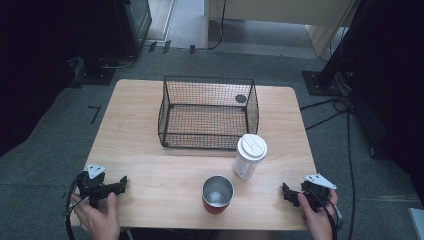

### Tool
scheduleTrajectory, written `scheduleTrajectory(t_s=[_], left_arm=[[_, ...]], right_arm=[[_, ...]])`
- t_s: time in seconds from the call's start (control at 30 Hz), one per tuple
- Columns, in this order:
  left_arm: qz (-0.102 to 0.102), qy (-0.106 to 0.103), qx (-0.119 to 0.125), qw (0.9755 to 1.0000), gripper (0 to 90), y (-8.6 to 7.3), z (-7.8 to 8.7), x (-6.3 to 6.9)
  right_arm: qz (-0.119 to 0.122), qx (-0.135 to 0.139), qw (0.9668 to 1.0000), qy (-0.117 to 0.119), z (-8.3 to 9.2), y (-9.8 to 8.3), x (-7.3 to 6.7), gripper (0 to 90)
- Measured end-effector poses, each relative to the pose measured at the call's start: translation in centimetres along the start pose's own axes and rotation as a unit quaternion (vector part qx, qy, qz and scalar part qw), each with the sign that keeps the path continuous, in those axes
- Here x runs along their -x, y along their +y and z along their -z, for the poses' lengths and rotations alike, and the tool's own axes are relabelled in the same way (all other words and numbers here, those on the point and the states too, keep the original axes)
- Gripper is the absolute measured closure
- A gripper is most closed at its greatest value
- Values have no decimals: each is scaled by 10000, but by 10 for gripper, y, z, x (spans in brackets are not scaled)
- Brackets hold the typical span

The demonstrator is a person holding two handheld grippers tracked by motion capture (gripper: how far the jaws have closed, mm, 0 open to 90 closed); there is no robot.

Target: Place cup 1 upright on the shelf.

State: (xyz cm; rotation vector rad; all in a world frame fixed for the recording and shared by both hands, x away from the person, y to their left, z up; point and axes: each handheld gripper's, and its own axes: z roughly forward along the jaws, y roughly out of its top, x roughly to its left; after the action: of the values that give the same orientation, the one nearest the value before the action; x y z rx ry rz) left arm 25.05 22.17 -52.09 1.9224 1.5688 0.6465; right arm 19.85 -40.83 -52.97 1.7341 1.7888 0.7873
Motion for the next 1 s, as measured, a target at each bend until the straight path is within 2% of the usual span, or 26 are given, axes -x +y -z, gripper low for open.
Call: scheduleTrajectory(t_s=[0.1, 0.17, 0.2, 0.37, 0.4, 0.63, 1.0], left_arm=[[52, 45, 5, 10000, 0, 2, -2, 1], [49, 47, -4, 10000, 0, 2, -2, 0], [49, 48, -5, 10000, 0, 2, -2, 0], [48, 49, -5, 10000, 0, 2, -2, 0], [47, 49, -7, 10000, 0, 2, -2, 0], [49, 46, -5, 10000, 0, 2, -2, 0], [48, 48, -6, 10000, 0, 2, -2, 0]], right_arm=[[96, -25, 9999, 121, 3, -3, -9, 1], [133, -38, 9998, 123, 5, -3, -13, 1], [193, 19, 9997, 129, 9, -4, -19, 1], [189, 192, 9993, 250, 20, -1, -32, 1], [185, 258, 9989, 347, 25, 0, -39, 1], [351, 391, 9969, 588, 38, 4, -60, 1], [639, 460, 9932, 857, 40, 6, -88, 1]])
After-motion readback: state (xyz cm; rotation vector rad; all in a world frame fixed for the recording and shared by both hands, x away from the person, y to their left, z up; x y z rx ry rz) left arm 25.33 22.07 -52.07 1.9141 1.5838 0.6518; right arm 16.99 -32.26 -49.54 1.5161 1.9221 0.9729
